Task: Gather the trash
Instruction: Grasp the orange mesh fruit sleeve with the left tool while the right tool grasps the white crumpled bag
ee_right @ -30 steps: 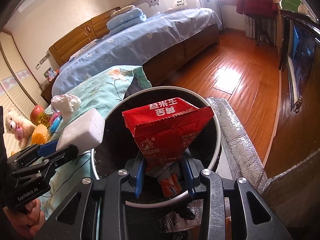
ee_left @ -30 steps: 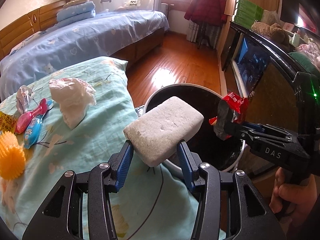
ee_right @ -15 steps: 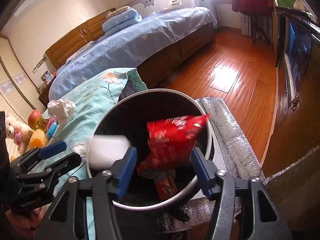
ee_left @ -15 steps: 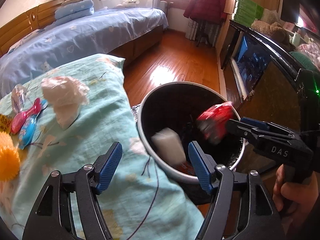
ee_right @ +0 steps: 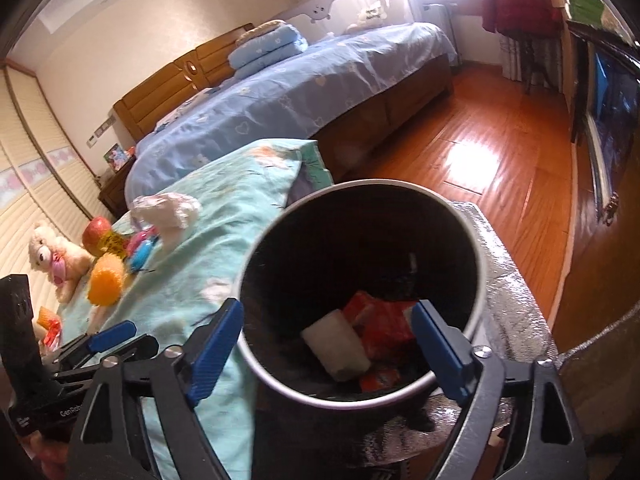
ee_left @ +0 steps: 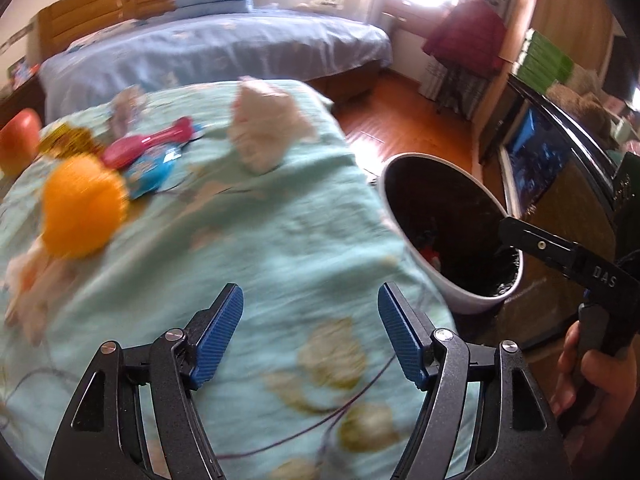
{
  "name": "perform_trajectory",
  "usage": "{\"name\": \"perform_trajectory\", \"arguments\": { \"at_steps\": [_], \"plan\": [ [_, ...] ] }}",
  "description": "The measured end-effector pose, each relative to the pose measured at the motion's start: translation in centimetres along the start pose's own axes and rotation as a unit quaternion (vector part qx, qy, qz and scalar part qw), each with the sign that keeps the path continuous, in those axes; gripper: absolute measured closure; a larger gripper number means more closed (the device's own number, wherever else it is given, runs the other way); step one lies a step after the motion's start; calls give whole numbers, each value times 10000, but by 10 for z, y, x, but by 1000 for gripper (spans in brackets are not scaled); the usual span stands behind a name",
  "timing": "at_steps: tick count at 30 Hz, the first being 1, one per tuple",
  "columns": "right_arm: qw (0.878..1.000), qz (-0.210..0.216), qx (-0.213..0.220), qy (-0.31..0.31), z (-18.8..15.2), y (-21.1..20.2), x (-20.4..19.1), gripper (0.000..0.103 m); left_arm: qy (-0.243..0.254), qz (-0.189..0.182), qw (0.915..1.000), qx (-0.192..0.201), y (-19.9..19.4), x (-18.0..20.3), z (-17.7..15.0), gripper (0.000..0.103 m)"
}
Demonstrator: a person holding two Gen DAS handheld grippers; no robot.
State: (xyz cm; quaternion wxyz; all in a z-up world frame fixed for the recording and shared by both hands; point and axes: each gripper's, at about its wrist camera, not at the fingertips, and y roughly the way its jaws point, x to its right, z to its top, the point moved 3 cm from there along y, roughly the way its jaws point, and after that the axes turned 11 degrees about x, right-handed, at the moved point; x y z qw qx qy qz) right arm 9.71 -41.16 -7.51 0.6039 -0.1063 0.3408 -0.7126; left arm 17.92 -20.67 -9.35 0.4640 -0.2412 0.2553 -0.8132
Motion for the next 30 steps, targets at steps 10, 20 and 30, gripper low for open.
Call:
{"name": "perform_trajectory", "arguments": {
  "at_steps": [10, 20, 30],
  "plan": [
    [9987, 306, 21, -400, -9, 2, -55, 11, -474, 445, 9978, 157, -31, -54, -17, 27],
    [9953, 565, -82, -778, -18, 15, -105, 11, -958, 839, 9915, 270, -49, -106, -26, 27],
    [9920, 709, -152, -1035, -18, 35, -139, 11, -1178, 1095, 9866, 285, -46, -132, -23, 27]
  ]
}}
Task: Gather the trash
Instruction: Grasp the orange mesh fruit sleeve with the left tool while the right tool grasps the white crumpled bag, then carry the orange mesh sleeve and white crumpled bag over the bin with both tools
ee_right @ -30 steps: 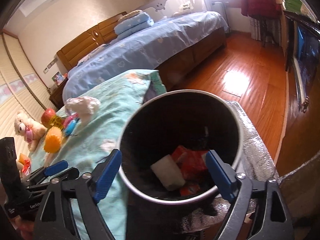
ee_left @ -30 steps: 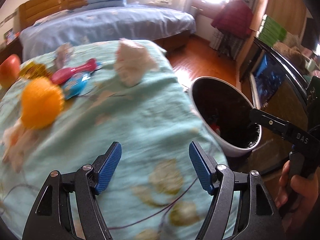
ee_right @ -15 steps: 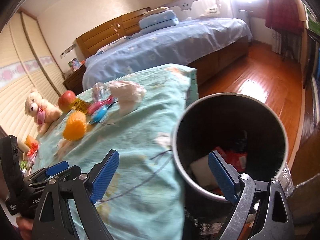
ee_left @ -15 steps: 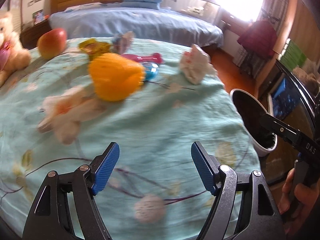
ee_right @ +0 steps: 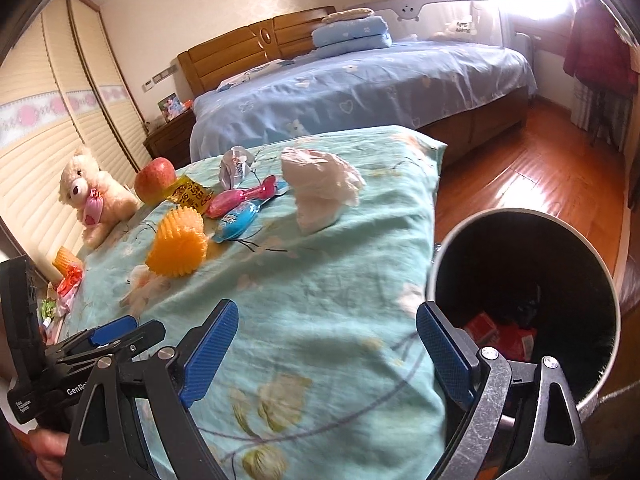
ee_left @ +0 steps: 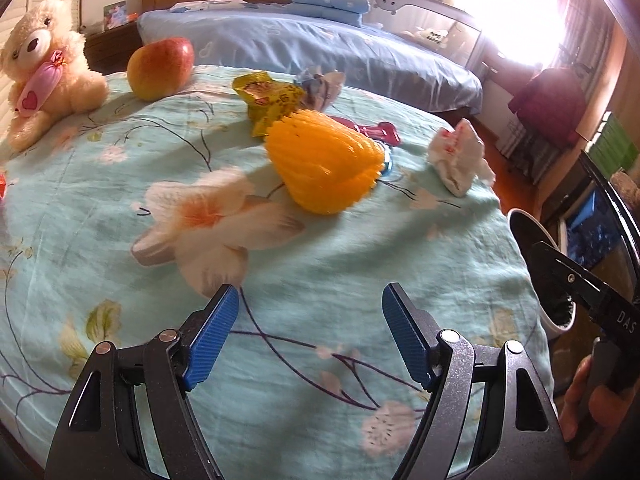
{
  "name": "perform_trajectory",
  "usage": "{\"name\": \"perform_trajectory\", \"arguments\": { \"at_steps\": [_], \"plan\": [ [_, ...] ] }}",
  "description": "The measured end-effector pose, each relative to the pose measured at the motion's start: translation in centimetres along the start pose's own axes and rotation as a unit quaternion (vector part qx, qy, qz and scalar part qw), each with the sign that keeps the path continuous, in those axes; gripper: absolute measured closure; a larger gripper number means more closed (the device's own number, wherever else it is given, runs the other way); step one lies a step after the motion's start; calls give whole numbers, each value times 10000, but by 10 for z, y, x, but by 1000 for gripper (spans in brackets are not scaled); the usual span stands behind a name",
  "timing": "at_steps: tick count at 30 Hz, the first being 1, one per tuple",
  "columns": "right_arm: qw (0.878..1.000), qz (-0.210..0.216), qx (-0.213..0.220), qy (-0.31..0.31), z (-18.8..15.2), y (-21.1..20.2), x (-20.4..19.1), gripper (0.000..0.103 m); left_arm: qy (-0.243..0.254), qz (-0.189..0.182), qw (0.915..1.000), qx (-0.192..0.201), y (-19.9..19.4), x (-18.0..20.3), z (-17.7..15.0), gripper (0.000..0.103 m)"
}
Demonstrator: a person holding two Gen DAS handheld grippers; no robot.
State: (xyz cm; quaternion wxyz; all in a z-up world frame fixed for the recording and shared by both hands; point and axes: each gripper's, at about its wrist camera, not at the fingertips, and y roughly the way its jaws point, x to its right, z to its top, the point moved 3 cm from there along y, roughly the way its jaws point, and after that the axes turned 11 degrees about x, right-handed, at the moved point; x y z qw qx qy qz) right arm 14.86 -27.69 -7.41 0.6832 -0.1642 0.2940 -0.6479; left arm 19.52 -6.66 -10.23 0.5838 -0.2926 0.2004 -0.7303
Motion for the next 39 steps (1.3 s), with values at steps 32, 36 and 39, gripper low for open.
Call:
{"name": "perform_trajectory", "arguments": {
  "at_steps": [32, 36, 39],
  "plan": [
    [9997, -101, -221, 96, 37, 99, -4, 52, -289, 46, 9995, 130, 44, -18, 40, 67],
    [9997, -159, -185, -20, 35, 97, -8, 68, -83, 0, 9997, 228, 41, -11, 39, 82],
    [9997, -151, -150, -94, 33, 90, -12, 70, -45, -20, 9995, 306, 38, -10, 39, 84]
  ]
}}
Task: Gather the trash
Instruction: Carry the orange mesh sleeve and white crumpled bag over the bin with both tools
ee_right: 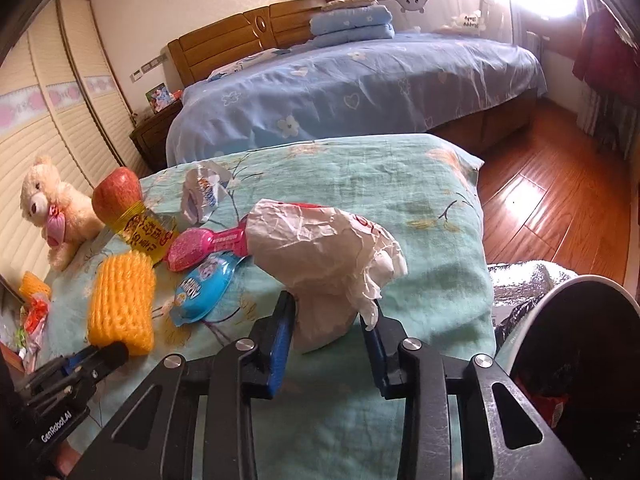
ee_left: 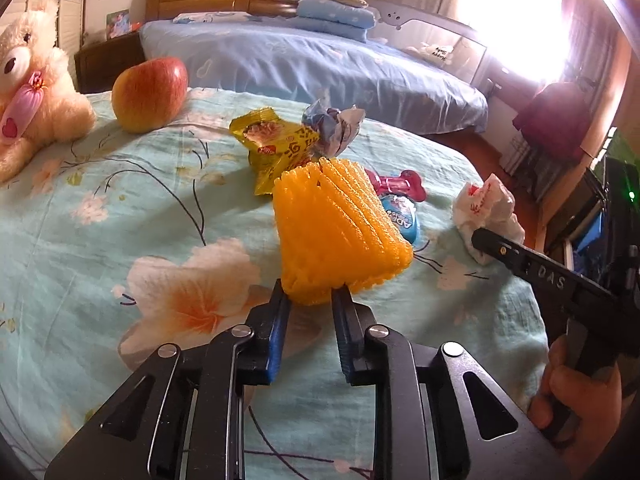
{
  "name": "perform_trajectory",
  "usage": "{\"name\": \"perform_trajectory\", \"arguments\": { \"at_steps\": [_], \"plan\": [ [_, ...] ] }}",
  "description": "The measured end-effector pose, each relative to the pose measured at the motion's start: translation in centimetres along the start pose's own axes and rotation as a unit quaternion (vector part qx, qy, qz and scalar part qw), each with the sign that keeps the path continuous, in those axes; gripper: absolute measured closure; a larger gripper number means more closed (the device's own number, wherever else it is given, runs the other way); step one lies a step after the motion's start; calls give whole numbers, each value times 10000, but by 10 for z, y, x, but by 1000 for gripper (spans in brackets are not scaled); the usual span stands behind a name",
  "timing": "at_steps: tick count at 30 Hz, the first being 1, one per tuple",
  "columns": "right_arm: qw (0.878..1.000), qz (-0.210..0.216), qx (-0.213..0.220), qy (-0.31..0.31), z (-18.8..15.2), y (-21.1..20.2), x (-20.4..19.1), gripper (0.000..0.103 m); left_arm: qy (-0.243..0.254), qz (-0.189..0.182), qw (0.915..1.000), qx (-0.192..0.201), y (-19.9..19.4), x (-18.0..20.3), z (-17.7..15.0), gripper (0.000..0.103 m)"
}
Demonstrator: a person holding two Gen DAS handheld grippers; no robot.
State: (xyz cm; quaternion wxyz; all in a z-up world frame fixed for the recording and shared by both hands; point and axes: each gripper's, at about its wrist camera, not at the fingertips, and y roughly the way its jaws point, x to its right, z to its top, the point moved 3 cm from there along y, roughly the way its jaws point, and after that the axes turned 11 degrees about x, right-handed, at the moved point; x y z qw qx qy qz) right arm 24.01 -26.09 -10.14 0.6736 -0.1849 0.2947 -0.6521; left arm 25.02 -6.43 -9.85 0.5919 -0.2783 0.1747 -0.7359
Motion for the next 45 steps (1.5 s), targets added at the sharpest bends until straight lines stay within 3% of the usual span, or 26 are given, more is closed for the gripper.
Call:
{"name": "perform_trajectory", "arguments": {
  "at_steps": [4, 10, 19, 45],
  "plan": [
    [9999, 129, -7, 99, -10, -15, -2, 70, -41, -23, 10000, 58, -7, -2, -1, 91],
    [9993, 286, 57, 254, -25, -45, -3, 70, -63, -78, 9999, 33, -23, 3, -10, 91],
    [9984, 333, 156, 420, -41, -84, 2, 70, 91, -460, 9989, -42, -43, 33, -22, 91],
    [9946, -184, 570, 843, -54, -150, 71, 70, 909, -957, 9911, -171, -64, 121, -45, 91]
  ]
}}
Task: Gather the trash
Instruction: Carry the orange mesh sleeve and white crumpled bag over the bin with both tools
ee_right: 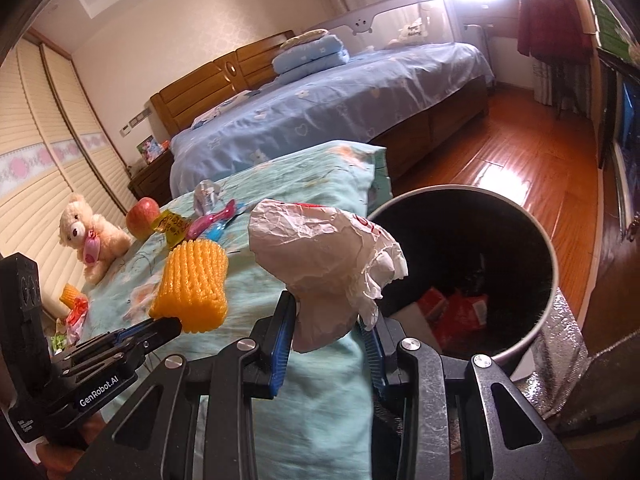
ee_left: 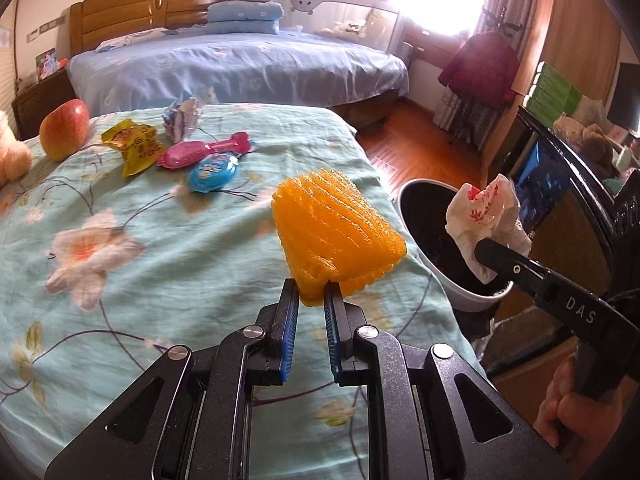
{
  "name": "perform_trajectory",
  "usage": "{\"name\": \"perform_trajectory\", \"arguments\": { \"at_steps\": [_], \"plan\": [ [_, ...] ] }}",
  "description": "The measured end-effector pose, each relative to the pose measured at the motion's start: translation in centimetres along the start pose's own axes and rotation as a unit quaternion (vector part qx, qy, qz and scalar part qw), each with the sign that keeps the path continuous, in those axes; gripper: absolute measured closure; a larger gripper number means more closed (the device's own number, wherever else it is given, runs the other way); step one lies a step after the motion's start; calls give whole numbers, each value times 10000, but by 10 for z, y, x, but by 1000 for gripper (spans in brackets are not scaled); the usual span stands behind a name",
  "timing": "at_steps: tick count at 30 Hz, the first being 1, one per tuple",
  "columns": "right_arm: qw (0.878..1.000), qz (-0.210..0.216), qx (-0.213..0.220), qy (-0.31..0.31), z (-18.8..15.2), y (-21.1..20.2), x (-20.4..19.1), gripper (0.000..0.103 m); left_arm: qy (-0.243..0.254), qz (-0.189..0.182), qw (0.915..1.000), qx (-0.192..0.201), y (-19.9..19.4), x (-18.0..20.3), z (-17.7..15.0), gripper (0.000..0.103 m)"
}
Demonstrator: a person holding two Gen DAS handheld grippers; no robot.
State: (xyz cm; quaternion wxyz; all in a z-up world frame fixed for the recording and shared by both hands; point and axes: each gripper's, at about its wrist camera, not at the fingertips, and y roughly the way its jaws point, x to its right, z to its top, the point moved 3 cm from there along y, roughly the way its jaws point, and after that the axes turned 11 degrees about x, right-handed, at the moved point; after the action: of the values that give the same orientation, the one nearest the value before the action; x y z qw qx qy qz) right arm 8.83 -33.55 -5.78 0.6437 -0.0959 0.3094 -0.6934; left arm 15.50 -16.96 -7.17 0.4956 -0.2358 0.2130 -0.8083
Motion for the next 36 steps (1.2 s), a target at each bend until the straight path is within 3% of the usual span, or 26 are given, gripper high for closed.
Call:
{"name": "perform_trajectory", "arguments": {
  "at_steps": [36],
  "plan": [
    [9983, -559, -11, 161, 4, -3, 64, 70, 686, -455, 9964, -189, 33, 63, 8, 91]
  ]
}}
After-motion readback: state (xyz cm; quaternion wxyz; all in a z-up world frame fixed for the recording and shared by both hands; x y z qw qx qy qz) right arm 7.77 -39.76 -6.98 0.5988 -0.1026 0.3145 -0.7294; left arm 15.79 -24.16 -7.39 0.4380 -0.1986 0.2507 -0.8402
